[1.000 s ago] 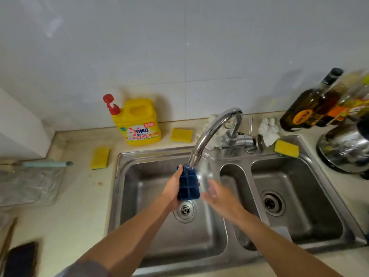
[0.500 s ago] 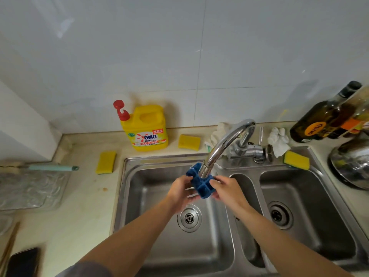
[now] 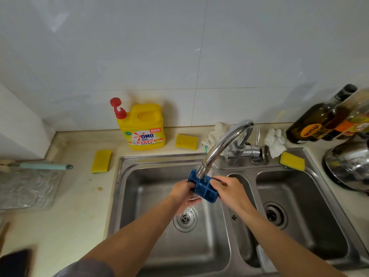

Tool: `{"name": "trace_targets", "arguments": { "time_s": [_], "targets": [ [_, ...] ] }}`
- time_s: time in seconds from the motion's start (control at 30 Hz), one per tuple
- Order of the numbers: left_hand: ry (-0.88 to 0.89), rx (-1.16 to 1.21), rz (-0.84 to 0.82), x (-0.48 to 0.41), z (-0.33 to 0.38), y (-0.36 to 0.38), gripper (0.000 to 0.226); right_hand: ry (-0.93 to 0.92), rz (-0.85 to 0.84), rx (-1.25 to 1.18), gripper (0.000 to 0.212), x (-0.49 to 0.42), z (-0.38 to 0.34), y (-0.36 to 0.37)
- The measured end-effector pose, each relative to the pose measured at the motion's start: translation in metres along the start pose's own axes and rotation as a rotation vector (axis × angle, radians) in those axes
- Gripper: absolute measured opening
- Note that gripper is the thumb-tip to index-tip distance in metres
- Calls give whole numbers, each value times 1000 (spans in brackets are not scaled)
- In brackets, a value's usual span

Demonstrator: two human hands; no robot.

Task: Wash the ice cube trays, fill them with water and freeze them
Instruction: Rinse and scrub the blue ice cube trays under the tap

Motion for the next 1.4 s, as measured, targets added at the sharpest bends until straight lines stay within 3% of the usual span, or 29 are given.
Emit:
{"name": "trace_targets", "arguments": {
  "time_s": [0.33, 0.47, 0.63, 0.83, 1.07, 1.4],
  "targets": [
    [33, -70, 18, 1, -1, 12, 23, 60, 44, -83, 7, 5, 7, -11],
    [71, -55, 87, 2, -1, 16, 20, 143, 55, -117, 21, 8, 11, -11],
    [100, -16, 135, 5, 3, 18, 21, 193, 2, -193, 22, 12, 12, -6],
    [144, -2, 74, 13, 6, 15, 24, 190, -5, -227, 25, 12, 14, 1],
    [85, 45, -17, 19, 3, 13, 30, 149, 90, -249, 18, 8, 14, -7],
    [34, 94, 79, 16, -4, 3, 36, 168, 69, -245, 13, 11, 18, -7]
  ]
}}
Point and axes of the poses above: each hand's wrist, its own x-axis away from the middle knuckle, its own y-axis out of the palm, z = x × y, the point moved 1 cm from there along -x, towards the middle knuckle, and after that the axes turned 9 degrees about -x, right-handed, at the moved point
